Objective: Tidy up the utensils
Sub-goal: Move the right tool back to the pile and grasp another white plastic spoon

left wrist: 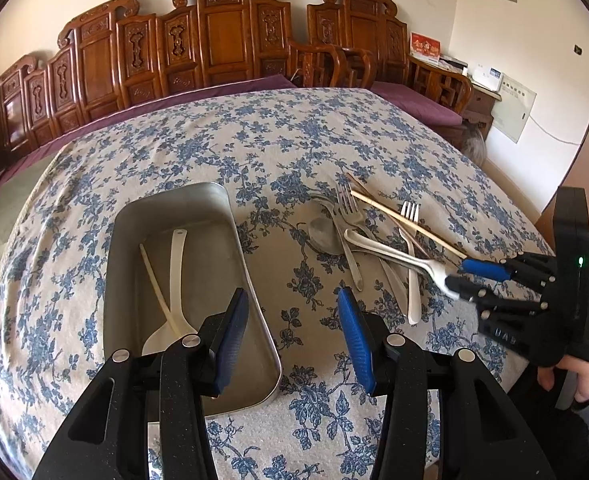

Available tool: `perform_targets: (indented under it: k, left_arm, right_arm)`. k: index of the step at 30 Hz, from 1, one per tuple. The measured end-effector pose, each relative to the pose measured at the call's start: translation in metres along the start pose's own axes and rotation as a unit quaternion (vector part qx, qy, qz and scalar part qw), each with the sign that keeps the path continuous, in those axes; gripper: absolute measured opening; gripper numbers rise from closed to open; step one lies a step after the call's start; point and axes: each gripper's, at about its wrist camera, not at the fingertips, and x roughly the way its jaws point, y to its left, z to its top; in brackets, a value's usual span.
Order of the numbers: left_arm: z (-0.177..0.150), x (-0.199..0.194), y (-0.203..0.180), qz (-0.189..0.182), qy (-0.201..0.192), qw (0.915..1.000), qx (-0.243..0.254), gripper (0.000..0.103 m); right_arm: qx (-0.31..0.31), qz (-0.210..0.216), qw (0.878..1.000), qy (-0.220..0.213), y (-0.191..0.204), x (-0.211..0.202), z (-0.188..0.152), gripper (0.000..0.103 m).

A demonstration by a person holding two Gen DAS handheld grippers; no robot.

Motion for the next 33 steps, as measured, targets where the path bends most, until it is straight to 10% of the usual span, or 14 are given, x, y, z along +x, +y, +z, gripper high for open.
perform_targets:
  k: [7,11,33]
  left_arm:
    - [0.0,0.001,-0.001,0.0,0.001,1.0,0.003,0.044]
    - [-0.001,0.0,-0.003,0.001,0.001,1.0,0.006,0.044]
    - [-0.002,0.0,-0.011,0.002,-0.001,0.9998,0.02,0.044]
  right_arm:
    - [-0.003,0.021,1.0,-0.003,0.002,0.0,0.003,0.025]
    - [-0.008,0.023,1.0,-0.004,0.002,0.005,0.006,0.043]
    - [0.034,0.051,0.998,-0.002,-0.012,0.001,0.005,0.033]
